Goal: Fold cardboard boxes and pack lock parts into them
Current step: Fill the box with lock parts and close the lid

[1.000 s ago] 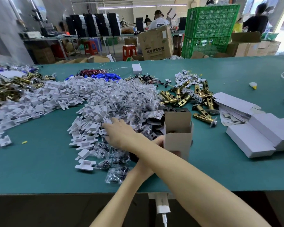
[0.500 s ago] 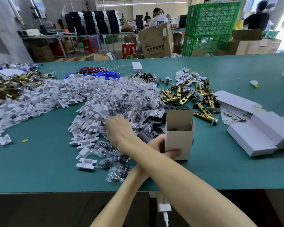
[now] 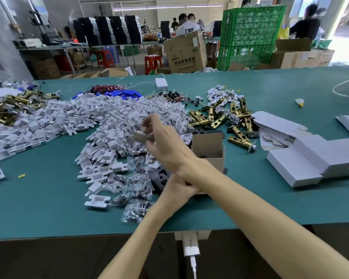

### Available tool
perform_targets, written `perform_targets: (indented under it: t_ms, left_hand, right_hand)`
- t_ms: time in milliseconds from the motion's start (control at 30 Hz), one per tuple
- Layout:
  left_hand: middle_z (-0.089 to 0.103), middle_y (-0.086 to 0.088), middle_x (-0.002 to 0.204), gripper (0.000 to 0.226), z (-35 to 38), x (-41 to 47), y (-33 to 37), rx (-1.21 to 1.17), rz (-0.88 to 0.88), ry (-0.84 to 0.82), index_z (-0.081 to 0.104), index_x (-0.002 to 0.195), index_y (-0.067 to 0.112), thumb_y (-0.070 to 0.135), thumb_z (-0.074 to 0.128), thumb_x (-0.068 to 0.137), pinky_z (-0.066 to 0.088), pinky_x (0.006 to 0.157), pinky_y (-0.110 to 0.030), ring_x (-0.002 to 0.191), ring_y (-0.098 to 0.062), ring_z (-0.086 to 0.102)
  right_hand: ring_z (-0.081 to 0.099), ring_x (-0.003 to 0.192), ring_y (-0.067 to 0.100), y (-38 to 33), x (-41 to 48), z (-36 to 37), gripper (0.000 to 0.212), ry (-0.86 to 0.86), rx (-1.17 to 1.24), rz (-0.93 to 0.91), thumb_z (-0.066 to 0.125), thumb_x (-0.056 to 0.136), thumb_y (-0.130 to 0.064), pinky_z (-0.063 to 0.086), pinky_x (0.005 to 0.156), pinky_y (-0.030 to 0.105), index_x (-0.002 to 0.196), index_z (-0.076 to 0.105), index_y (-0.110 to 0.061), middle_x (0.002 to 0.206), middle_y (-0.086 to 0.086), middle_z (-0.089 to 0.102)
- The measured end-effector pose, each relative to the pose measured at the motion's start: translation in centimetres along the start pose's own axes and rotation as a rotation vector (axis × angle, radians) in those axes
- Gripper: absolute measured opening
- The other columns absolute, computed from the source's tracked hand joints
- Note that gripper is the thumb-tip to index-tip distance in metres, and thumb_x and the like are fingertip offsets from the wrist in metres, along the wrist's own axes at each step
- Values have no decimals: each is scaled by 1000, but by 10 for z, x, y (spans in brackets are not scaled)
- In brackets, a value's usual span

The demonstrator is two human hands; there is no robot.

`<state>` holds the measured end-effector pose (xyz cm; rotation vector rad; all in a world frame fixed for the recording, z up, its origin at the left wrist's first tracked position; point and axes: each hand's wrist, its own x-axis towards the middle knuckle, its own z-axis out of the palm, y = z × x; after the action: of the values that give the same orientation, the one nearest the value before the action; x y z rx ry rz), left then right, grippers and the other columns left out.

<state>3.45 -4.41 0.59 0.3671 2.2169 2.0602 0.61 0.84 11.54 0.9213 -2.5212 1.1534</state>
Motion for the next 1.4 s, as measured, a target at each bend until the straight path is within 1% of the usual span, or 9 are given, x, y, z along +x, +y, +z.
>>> perform_targets:
  t_ms: [200, 333, 467, 567, 700, 833, 1067, 1233, 1400]
  left_hand:
    - [79, 6, 108, 39, 5, 5, -7, -37, 2, -22, 68, 119, 22, 0, 79, 88, 57, 90, -26, 106, -10, 73]
    - [78, 4, 114, 43, 5, 6, -5, -46, 26, -28, 68, 121, 22, 3, 82, 86, 56, 91, -26, 111, -14, 71]
    - [77, 4, 114, 43, 3, 6, -7, -41, 38, -36, 70, 121, 22, 7, 84, 84, 56, 91, -25, 111, -14, 72]
    - [77, 5, 115, 44, 3, 6, -7, -40, 41, -40, 70, 122, 23, 9, 85, 84, 56, 91, -25, 111, -13, 72]
    - [77, 6, 115, 43, 4, 6, -7, -49, 56, -47, 70, 122, 24, 10, 85, 85, 56, 91, -23, 111, -12, 71]
    - [77, 6, 114, 41, 4, 6, -7, -60, 65, -47, 71, 120, 25, 8, 84, 85, 55, 90, -22, 110, -12, 71]
    - [77, 2, 115, 43, 4, 7, -10, -89, 68, -60, 69, 123, 22, 7, 84, 85, 57, 93, -28, 111, -15, 71]
    - [76, 2, 118, 44, 3, 8, -13, -70, 69, -73, 69, 126, 19, 12, 85, 86, 58, 98, -33, 115, -18, 70]
    - [76, 1, 118, 44, 3, 9, -13, -85, 73, -74, 70, 125, 24, 17, 86, 85, 57, 95, -30, 115, -18, 70]
  right_hand:
    - [62, 87, 8, 7, -24, -71, 20, 209, -93, -113, 64, 95, 3, 50, 80, 11, 112, 73, -2, 112, 7, 68]
    - [68, 86, 4, 20, -45, -108, 24, 174, -150, -84, 71, 92, -1, 51, 78, 10, 114, 70, -10, 101, -3, 73]
    - [63, 78, 0, 31, -65, -125, 17, 89, -284, -90, 74, 89, -4, 41, 72, 5, 99, 74, -17, 86, -11, 69]
    - [57, 75, 0, 35, -74, -130, 14, 18, -363, -102, 73, 91, -4, 40, 71, 9, 97, 76, -17, 89, -12, 63]
    - [59, 90, 18, 36, -78, -129, 17, -91, -559, -68, 62, 100, -10, 49, 75, 35, 106, 75, -18, 102, -5, 62]
    - [52, 103, 15, 34, -76, -124, 19, -160, -665, -96, 57, 103, -18, 50, 84, 35, 107, 75, -23, 102, -8, 67]
    - [33, 103, 13, 40, -80, -109, 25, -260, -924, -68, 58, 98, -14, 27, 91, 30, 106, 72, -33, 93, -19, 66]
    - [32, 107, 19, 36, -84, -107, 23, -303, -1056, 12, 73, 81, -10, 17, 91, 39, 95, 65, -26, 84, -10, 61]
    - [20, 117, 25, 27, -87, -103, 35, -322, -1127, 69, 65, 75, 1, -1, 104, 49, 99, 59, -24, 95, 1, 60]
